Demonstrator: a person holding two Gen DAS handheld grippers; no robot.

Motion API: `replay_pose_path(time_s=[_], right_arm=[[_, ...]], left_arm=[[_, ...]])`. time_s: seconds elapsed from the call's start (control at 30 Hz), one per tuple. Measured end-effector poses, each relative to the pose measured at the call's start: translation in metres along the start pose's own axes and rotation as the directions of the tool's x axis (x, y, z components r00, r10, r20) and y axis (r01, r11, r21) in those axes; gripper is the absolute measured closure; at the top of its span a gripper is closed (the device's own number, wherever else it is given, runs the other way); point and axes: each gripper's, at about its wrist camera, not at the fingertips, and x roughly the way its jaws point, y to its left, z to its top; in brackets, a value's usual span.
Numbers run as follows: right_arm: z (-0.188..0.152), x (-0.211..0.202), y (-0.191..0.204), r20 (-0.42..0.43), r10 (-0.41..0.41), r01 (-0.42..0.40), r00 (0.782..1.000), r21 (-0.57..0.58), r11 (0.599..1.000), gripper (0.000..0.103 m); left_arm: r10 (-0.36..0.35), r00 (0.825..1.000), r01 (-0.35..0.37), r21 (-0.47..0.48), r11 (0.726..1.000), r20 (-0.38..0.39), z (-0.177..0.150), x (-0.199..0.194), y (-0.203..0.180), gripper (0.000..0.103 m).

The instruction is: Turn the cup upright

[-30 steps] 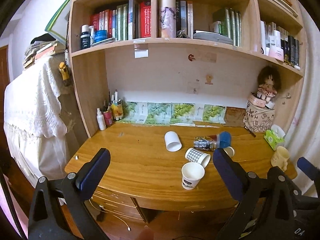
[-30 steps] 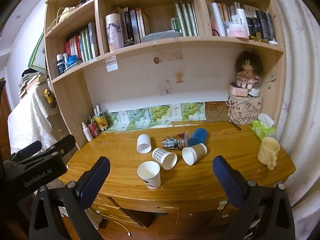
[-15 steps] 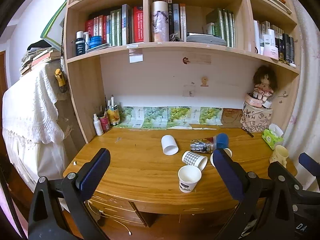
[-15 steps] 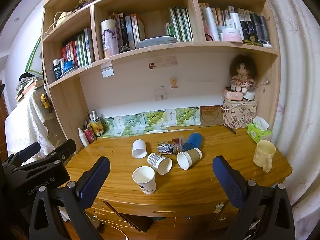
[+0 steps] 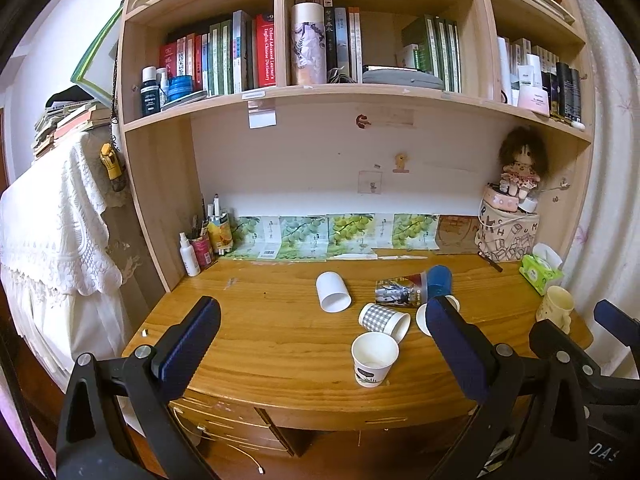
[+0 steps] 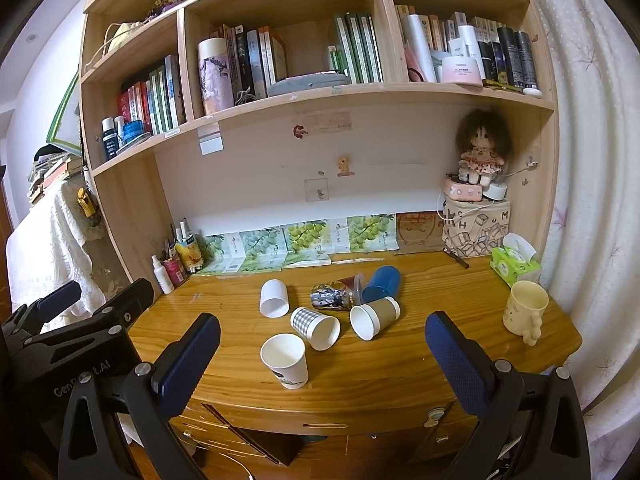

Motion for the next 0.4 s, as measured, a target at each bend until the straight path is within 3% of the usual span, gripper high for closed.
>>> replay_pose_path(time_s=[0.4], right_arm=[[0.0005, 0.0018, 0.0003, -0.002, -0.004, 0.004, 1.000, -0.005, 1.000, 0.000]], left_arm=[[-0.005, 1.000, 0.005, 0.003, 1.000, -0.006, 0.0023, 0.0040, 0.0012, 0.001]])
